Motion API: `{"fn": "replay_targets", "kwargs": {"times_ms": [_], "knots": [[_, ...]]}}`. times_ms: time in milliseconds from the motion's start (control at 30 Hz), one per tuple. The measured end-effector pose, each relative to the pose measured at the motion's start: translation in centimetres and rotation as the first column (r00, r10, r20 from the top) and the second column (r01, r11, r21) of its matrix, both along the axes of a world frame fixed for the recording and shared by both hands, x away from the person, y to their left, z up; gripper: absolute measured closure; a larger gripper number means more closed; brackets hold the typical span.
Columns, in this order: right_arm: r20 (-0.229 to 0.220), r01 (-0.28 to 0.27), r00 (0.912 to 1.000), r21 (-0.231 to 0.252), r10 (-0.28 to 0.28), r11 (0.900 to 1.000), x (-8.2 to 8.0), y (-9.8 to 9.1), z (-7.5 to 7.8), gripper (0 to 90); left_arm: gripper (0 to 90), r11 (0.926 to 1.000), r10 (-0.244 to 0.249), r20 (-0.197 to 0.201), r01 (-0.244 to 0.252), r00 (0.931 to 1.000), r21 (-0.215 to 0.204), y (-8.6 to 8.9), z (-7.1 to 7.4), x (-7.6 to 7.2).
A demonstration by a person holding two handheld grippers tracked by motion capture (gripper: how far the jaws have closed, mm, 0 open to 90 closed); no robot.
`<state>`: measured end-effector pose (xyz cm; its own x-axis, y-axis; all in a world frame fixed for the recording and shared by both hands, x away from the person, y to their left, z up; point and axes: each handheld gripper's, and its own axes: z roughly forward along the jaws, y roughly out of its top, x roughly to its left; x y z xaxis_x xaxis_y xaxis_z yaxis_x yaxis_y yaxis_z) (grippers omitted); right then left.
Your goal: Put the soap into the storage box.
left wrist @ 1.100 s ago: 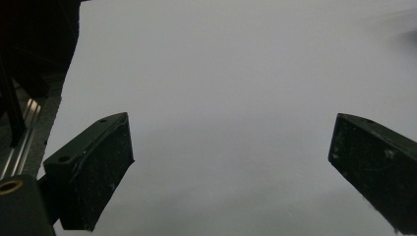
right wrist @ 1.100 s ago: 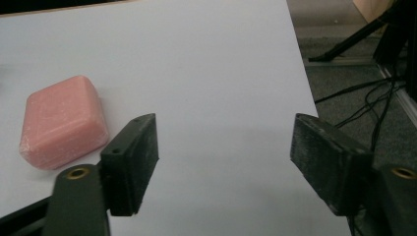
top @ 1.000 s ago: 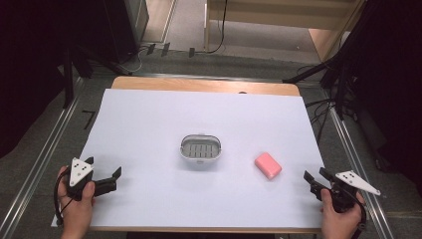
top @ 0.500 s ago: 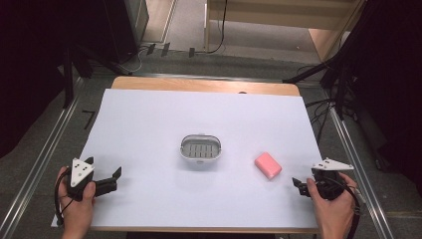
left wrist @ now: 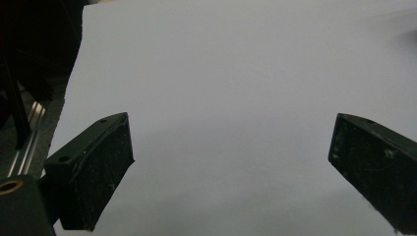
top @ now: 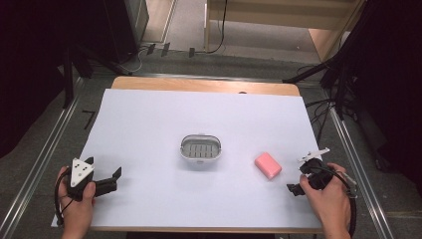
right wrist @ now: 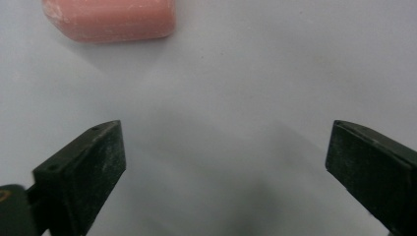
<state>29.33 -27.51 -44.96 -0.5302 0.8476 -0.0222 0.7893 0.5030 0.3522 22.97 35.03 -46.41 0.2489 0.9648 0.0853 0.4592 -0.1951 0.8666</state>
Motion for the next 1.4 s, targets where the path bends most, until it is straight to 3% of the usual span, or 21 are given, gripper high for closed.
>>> {"fn": "replay_targets", "kwargs": {"times_ms": [167,400,1033,1400], "knots": [[-0.061,-0.05,0.997,-0.038,0.047,0.9981,0.8,1.0,0.2,0.0,3.7,1.0,0.0,-0.001,0.0,1.0,0.001,0.0,0.0,0.0],[-0.087,-0.066,0.9942,-0.034,0.063,0.9973,1.6,2.4,0.1,0.0,3.6,1.0,-0.001,-0.002,0.001,1.0,0.001,0.0,0.0,0.0],[-0.099,-0.113,0.9887,-0.007,0.112,0.9936,3.5,6.2,0.4,0.0,3.7,1.0,-0.002,-0.002,0.002,1.0,0.001,0.0,0.0,0.0],[-0.108,-0.099,0.9891,0.014,0.099,0.995,4.9,7.9,0.6,0.0,3.6,1.0,-0.003,-0.002,0.003,1.0,0.001,0.0,0.0,0.0]]}}
